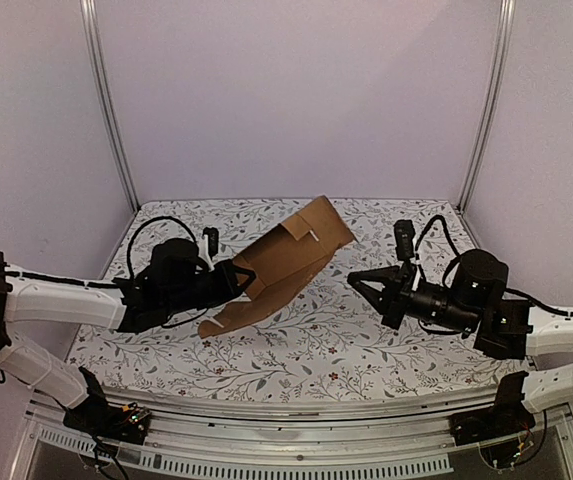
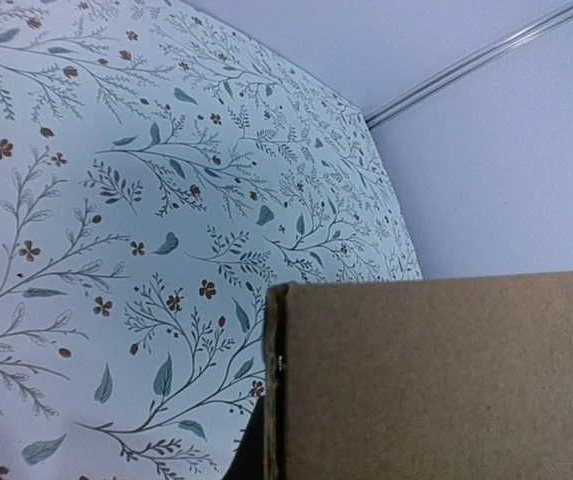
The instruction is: Fold the paper box
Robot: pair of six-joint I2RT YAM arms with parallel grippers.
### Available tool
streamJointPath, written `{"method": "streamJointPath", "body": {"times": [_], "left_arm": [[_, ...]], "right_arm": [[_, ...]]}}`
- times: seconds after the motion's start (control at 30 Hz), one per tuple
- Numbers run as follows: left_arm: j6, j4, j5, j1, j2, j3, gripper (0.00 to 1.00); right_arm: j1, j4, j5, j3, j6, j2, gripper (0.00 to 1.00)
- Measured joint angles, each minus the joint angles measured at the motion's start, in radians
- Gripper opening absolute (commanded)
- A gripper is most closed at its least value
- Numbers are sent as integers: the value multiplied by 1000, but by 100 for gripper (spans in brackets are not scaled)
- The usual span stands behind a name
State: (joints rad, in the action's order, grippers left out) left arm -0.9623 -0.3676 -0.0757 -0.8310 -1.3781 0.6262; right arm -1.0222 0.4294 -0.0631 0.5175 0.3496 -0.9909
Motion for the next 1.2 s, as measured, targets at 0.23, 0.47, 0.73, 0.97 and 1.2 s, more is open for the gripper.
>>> {"method": "streamJointPath", "body": {"times": [0.23,0.47,0.73,0.97,1.2], "left_arm": [[-13,-14,35,1,37,-18,0],[-14,-17,49,1,54,-21,0],[-13,-19,63,2,59,-27,0],[-5,-16,83,3,71,-27,0],[31,14,81,12,90,-27,0]], "right_arm": [[-10,97,-9,63,0,-61,0],[-14,155,-23,131,0,-135,0],[-35,181,-22,199,-14,-220,0],[-40,182,2,200,-15,-276,0],[-44,176,26,200,-15,-291,0]]}}
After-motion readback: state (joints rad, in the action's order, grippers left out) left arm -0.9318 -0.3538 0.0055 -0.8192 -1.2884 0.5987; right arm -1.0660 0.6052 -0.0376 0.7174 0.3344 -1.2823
